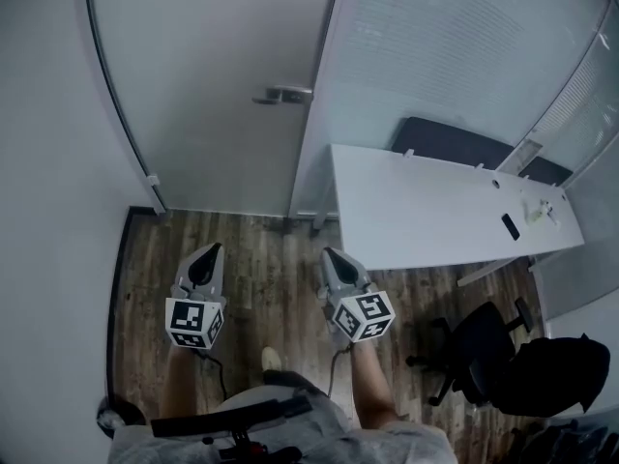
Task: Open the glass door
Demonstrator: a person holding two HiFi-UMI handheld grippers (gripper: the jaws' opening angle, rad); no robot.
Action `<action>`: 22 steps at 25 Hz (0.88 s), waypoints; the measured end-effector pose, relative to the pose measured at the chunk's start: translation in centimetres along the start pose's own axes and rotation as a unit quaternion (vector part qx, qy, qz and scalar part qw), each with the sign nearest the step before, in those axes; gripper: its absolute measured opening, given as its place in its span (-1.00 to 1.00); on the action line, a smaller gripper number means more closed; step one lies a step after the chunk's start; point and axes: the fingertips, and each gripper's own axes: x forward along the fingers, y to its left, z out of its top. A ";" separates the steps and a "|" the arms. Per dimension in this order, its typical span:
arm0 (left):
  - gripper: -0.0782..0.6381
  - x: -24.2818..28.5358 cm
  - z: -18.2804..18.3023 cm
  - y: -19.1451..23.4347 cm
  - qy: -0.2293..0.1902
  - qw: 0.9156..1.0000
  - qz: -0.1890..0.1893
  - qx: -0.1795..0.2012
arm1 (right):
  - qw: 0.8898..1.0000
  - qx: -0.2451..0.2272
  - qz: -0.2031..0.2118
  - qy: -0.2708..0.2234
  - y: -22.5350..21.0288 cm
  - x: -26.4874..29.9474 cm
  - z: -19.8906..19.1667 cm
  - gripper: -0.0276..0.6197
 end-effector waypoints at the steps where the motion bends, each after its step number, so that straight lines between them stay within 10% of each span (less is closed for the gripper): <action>1: -0.77 0.9 0.0 0.2 0.000 1.000 0.001 0.001 | 1.000 -0.001 0.003 0.002 -0.5 0.8 0.1 -0.91; 22: -0.77 13.0 -0.8 5.4 0.010 1.000 -0.016 0.006 | 1.000 0.008 -0.006 0.011 -6.9 11.5 0.0 -0.91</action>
